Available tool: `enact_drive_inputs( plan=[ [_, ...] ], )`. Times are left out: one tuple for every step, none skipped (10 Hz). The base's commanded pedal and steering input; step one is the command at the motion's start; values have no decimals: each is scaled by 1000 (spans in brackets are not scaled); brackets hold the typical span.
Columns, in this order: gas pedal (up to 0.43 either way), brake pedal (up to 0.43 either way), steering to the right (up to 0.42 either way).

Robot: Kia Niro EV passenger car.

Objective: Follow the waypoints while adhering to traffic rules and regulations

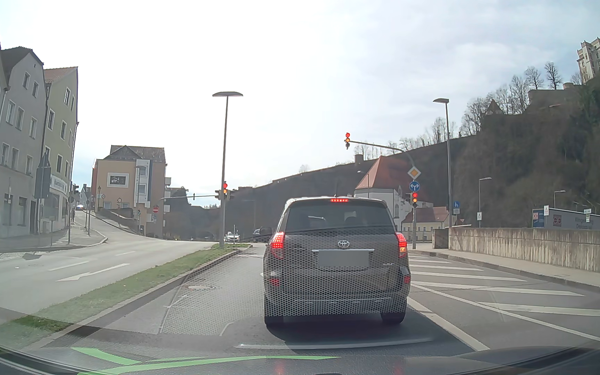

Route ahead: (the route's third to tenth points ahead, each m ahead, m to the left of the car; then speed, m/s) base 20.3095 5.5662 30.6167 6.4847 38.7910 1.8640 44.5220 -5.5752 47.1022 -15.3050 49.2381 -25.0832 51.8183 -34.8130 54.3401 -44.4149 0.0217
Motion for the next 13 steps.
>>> enact_drive_inputs(
  plan=[
    [0,384,23],
    [0,372,23],
    [0,348,23],
    [0,274,23],
    [0,140,23],
    [0,0,23],
    [0,0,23],
    [0,0,23],
    [0,0,23],
    [0,0,23],
    [0,0,21],
    [0,0,17],
    [0,0,11]
  ],
)
